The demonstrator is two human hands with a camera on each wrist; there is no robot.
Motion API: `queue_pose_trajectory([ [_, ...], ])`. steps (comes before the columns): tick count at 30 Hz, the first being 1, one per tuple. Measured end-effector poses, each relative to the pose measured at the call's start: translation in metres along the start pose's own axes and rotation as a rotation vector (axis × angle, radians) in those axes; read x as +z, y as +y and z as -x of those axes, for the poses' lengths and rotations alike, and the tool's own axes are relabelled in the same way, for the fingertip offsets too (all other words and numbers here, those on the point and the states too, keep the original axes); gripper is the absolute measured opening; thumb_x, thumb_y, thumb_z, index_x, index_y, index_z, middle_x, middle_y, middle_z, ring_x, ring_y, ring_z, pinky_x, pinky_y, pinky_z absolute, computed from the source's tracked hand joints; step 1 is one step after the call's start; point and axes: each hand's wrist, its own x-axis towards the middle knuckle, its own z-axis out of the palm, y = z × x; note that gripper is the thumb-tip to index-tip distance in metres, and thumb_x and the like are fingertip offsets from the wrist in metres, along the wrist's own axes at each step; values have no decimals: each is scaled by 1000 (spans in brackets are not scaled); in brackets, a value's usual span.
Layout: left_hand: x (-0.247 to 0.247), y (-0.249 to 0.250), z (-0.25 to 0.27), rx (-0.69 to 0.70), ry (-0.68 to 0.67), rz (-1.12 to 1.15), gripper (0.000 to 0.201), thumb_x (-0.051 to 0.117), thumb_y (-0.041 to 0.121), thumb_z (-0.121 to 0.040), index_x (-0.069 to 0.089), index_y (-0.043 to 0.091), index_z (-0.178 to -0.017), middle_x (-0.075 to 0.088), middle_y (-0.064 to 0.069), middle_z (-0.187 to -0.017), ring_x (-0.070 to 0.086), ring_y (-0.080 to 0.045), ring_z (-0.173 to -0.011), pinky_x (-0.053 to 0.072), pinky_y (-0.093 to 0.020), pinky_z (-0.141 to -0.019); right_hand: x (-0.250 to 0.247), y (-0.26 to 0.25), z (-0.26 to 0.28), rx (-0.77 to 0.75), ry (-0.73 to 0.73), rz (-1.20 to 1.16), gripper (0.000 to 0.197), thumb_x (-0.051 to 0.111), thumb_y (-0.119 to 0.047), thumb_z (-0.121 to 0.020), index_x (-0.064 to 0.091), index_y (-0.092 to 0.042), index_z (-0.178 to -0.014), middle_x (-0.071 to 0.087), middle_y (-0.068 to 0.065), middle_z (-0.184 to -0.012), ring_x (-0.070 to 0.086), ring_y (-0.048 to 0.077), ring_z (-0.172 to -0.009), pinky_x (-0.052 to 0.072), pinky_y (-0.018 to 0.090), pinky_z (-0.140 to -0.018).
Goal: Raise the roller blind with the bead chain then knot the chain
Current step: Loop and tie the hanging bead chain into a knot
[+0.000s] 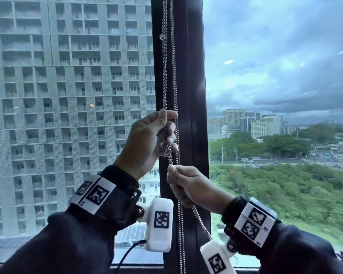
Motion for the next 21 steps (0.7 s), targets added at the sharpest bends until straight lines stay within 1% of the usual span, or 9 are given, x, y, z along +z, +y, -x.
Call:
queue_pose_trajectory([
  [2,1,3,0,14,33,-12,34,40,31,-104,58,11,-83,36,3,-54,28,-11,-44,32,-30,-48,-5,2,0,-2,-15,2,40,48,-53,-91,47,-20,-70,36,5,-54,29,13,-39,24,18,-36],
  [4,0,7,1,79,56,-160,39,40,31,-105,53,13,-73,29,7,-51,21,-10,-43,26,-30,-46,-16,-2,0,7,4,-56,40,50,-51,-93,50,-23,-65,35,2,-52,28,13,-39,23,18,-37],
  [7,-1,16,2,208,38,-440,41,41,23,-105,50,10,-67,33,13,-45,28,-6,-39,32,-35,-46,-40,-17,-4,60,89,-271,43,43,-43,-101,39,-20,-65,27,-5,-50,20,9,-37,13,19,-40],
  [9,-2,21,2,261,17,-611,41,41,20,-105,50,5,-67,38,12,-42,33,-3,-38,38,-36,-48,-56,-31,-10,72,112,-377,42,37,-41,-105,37,-20,-68,26,-6,-50,19,6,-36,7,21,-42],
  [11,-3,20,1,281,15,-720,43,43,21,-104,49,-4,-70,39,10,-43,34,-5,-39,37,-32,-46,-67,-45,-16,59,110,-437,39,37,-39,-106,43,-19,-73,37,-4,-53,23,5,-35,11,21,-38],
  [13,-5,17,1,317,27,-836,45,44,24,-103,51,-7,-72,42,-5,-47,38,-16,-41,38,-36,-44,-70,-61,-22,23,108,-442,34,37,-35,-106,50,-18,-80,55,-1,-64,24,3,-35,18,19,-33],
  [15,-8,13,-1,360,32,-968,42,46,27,-102,56,-2,-73,52,-17,-52,49,-28,-44,46,-44,-48,-65,-78,-28,-33,133,-406,29,41,-31,-105,55,-15,-84,70,4,-80,21,2,-35,16,18,-33],
  [19,-6,11,-2,373,41,-1163,36,49,30,-98,63,5,-75,63,-14,-60,62,-28,-52,51,-44,-51,-50,-103,-42,-121,181,-343,25,50,-23,-103,65,-5,-93,74,14,-101,20,2,-34,17,14,-32],
  [21,-3,12,-2,363,41,-1216,35,52,28,-97,61,9,-69,64,-10,-61,62,-24,-53,51,-40,-52,-44,-109,-46,-136,173,-301,23,55,-20,-100,66,0,-100,74,14,-98,22,1,-34,19,13,-31],
])
